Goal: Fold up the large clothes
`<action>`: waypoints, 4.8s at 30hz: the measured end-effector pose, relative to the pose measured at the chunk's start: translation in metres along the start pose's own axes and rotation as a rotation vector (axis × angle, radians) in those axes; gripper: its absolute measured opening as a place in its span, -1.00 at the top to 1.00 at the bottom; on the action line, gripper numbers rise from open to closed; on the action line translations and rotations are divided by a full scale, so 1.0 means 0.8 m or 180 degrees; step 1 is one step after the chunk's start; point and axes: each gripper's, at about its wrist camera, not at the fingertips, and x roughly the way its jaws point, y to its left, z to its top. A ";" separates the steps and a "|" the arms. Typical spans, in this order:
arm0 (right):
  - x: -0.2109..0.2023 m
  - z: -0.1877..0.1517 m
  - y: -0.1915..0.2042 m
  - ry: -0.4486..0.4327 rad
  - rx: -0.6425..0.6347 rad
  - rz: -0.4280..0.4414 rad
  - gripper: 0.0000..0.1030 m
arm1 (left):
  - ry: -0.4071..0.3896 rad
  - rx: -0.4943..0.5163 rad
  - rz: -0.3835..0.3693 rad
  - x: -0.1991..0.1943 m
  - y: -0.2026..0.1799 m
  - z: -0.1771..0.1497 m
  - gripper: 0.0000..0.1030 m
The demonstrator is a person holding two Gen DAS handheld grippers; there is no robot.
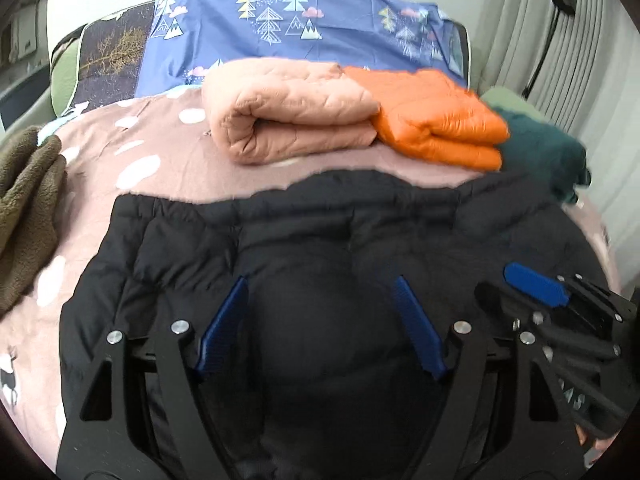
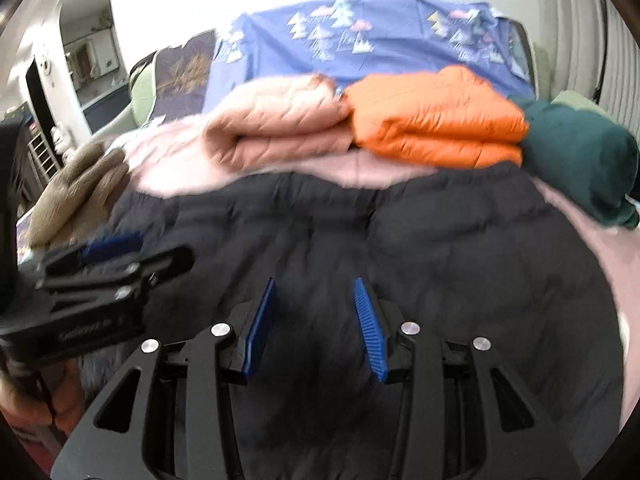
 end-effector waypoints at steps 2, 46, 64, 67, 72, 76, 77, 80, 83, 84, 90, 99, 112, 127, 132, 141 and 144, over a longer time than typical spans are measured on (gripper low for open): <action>0.025 -0.016 0.001 0.0036 -0.0063 -0.0053 0.11 | 0.0126 0.0017 0.0107 0.032 0.003 -0.019 -0.59; -0.141 -0.105 -0.262 -0.0269 0.1471 0.0313 0.06 | 0.0012 0.0014 0.0448 -0.060 0.049 -0.111 -0.77; -0.155 -0.040 -0.163 -0.0719 0.0416 -0.0585 0.02 | -0.0375 -0.0295 0.0245 -0.133 0.068 -0.079 -0.21; -0.081 -0.027 -0.156 -0.0277 0.0403 -0.0485 -0.01 | -0.0108 -0.0376 0.0399 -0.100 0.085 -0.080 -0.21; -0.013 -0.042 -0.147 0.0057 0.0414 -0.0695 -0.05 | 0.0019 -0.0434 0.0321 -0.072 0.097 -0.106 -0.24; -0.053 -0.021 -0.138 -0.0127 0.0438 -0.0539 -0.05 | 0.0034 -0.0466 0.0207 -0.098 0.104 -0.098 -0.38; -0.064 -0.016 -0.129 -0.0233 0.0349 -0.0521 -0.05 | -0.0027 -0.0522 0.0163 -0.106 0.111 -0.094 -0.50; -0.087 -0.014 -0.087 -0.0444 -0.0073 -0.0357 -0.08 | -0.0260 -0.0726 0.0132 -0.126 0.147 -0.083 -0.64; -0.090 -0.023 -0.033 -0.0461 -0.0534 0.0003 -0.18 | -0.0163 -0.0944 0.0285 -0.118 0.193 -0.074 -0.64; -0.085 -0.028 -0.004 -0.0432 -0.0763 0.0135 -0.20 | -0.0106 -0.0996 0.0318 -0.113 0.205 -0.071 -0.64; -0.059 -0.057 0.106 -0.0222 -0.1623 0.0549 -0.27 | 0.0193 -0.1290 -0.0324 -0.074 0.254 -0.063 -0.69; -0.066 -0.100 0.223 -0.0398 -0.2472 0.0657 -0.52 | 0.0442 -0.1408 -0.0964 -0.008 0.279 -0.046 -0.68; 0.015 -0.103 0.313 -0.0456 -0.2667 0.0261 -0.39 | 0.0479 -0.1398 -0.1505 0.035 0.285 -0.021 0.11; -0.058 -0.029 0.238 -0.0686 -0.1474 0.1057 0.70 | 0.0044 -0.1244 -0.1725 -0.051 0.247 0.037 0.62; -0.094 -0.001 0.171 -0.0743 -0.0807 0.1639 0.71 | -0.0109 -0.0929 -0.1795 -0.097 0.200 0.076 0.63; -0.139 0.012 0.058 -0.0841 -0.0216 0.2005 0.35 | -0.0190 -0.0321 -0.1568 -0.131 0.068 0.142 0.67; -0.159 0.003 0.000 -0.0869 -0.0099 0.2324 -0.03 | -0.0298 -0.0204 -0.1519 -0.142 0.031 0.146 0.69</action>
